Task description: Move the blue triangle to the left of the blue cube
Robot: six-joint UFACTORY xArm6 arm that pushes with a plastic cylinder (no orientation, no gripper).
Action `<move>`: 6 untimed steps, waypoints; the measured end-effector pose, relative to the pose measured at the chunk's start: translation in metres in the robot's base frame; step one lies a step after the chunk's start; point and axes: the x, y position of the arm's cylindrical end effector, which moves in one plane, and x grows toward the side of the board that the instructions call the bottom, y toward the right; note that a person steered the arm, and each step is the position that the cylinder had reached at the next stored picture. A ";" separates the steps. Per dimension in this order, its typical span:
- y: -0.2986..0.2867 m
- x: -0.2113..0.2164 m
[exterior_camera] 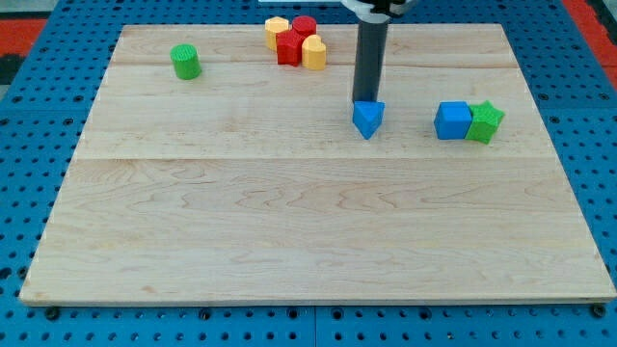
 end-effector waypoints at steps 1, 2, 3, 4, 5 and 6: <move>-0.009 -0.018; -0.044 -0.029; -0.067 0.007; -0.060 0.035; -0.029 0.027; -0.007 0.025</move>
